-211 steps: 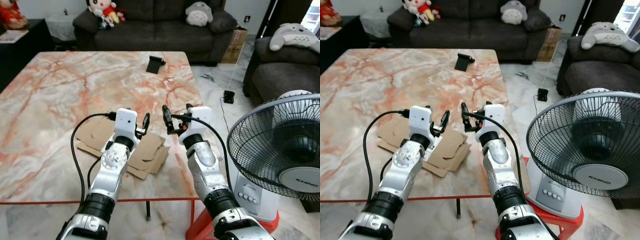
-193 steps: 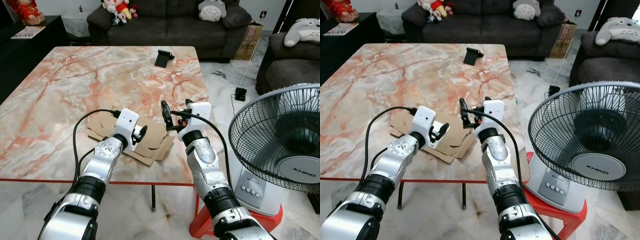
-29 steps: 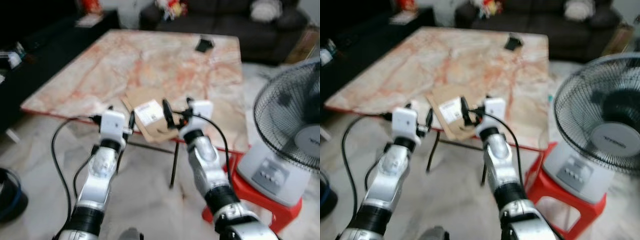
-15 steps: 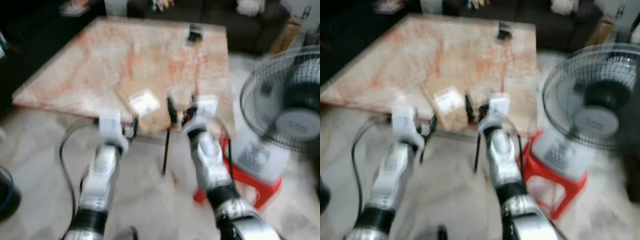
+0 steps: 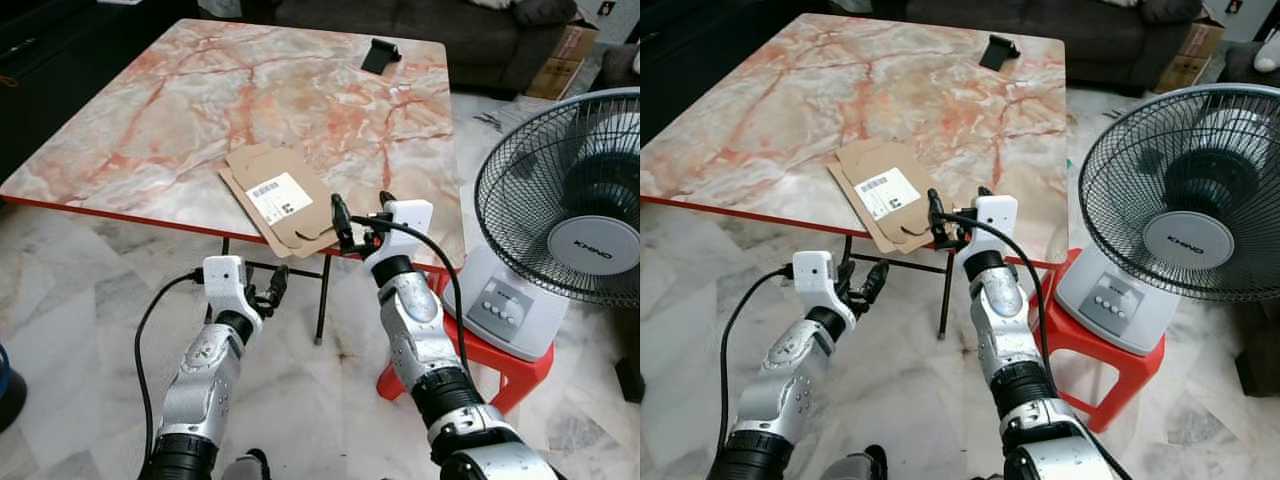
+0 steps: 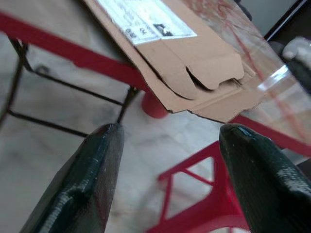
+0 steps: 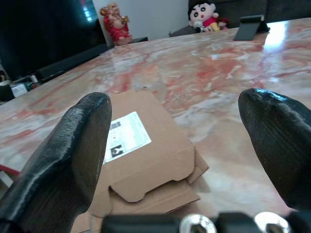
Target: Picking trash to rubbish bin
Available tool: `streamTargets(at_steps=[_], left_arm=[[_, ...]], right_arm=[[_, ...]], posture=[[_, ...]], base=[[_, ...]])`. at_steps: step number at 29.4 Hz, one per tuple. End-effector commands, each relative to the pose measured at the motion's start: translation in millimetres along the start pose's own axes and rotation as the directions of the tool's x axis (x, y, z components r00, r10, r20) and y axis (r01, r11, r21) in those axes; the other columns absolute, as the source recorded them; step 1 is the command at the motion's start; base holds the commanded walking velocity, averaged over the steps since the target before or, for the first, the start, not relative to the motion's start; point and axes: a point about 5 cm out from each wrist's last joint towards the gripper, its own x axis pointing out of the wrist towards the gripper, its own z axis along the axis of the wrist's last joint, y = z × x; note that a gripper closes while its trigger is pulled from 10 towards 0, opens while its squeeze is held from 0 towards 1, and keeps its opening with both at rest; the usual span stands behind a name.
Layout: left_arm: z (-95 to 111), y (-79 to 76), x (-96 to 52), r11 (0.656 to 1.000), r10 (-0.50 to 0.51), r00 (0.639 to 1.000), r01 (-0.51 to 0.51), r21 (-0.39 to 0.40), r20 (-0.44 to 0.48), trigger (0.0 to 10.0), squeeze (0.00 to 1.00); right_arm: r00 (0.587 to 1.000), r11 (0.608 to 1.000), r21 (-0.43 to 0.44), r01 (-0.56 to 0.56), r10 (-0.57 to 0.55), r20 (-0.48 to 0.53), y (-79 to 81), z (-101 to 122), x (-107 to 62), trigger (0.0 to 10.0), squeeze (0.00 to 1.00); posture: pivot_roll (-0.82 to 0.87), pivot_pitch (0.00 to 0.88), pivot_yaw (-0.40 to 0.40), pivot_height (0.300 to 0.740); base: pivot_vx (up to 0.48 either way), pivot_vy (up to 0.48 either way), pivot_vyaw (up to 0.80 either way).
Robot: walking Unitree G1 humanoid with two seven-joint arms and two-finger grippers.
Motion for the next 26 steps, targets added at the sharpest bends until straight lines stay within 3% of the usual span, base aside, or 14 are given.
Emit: streamTargets(at_steps=[1, 12, 26], left_arm=[[1.5, -0.2, 2.8, 0.998, -0.006, 1.000, 0.006, -0.064, -0.003, 10.0, 0.00], [9.2, -4.5, 21.0, 0.988, -0.007, 1.000, 0.008, -0.153, 0.008, 10.0, 0.00], [3.3, -14.6, 37.4, 0.985, 0.007, 1.000, -0.011, -0.174, -0.022, 10.0, 0.00]], right_arm=[[1.000, 1.000, -0.004, 0.000, 0.001, 0.009, -0.8, 3.5, 1.5, 10.0, 0.00], [1.000, 1.000, -0.009, -0.002, 0.002, 0.016, -0.6, 5.9, 3.3, 10.0, 0.00], [1.000, 1.000, -0.016, -0.004, 0.004, 0.018, -1.0, 5.0, -0.6, 10.0, 0.00]], posture=[[0.10, 0.151, -0.020, 0.740], [0.09, 0.132, -0.021, 0.740], [0.08, 0.149, -0.024, 0.740]], base=[[0.000, 0.000, 0.00], [0.000, 0.000, 0.00], [0.000, 0.000, 0.00]])
